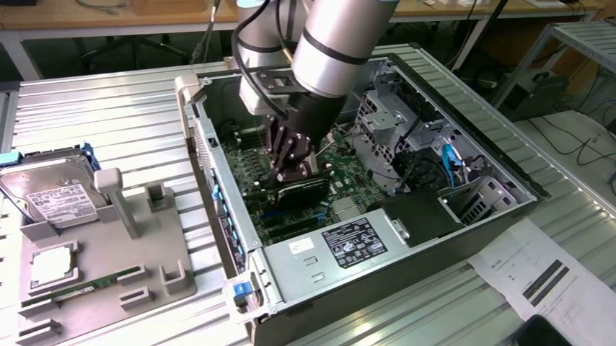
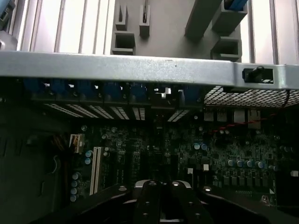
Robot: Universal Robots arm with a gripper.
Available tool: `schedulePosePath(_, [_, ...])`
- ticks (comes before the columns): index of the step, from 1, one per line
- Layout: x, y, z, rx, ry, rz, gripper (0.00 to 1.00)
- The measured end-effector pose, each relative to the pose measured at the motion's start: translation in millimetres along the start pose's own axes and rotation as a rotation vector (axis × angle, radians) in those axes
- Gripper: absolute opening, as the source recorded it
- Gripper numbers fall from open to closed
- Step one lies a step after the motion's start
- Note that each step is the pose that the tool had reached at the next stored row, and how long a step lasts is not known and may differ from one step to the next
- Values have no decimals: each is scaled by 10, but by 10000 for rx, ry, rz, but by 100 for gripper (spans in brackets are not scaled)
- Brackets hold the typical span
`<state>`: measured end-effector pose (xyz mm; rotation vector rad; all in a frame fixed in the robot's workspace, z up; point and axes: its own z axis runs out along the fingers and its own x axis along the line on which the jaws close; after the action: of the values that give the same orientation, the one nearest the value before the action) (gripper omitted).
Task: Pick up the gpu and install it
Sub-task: 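Insert the gpu into the slot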
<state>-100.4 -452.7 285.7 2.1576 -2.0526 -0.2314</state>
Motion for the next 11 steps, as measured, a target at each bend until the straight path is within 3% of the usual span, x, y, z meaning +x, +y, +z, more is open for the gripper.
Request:
schedulePosePath(8, [-14,-1,0,1465,105,-65,11])
schedulePosePath(9, [-16,-1,1,1583,121,-66,11])
schedulePosePath(11, [-15,-2,1,1585,138,-65,11])
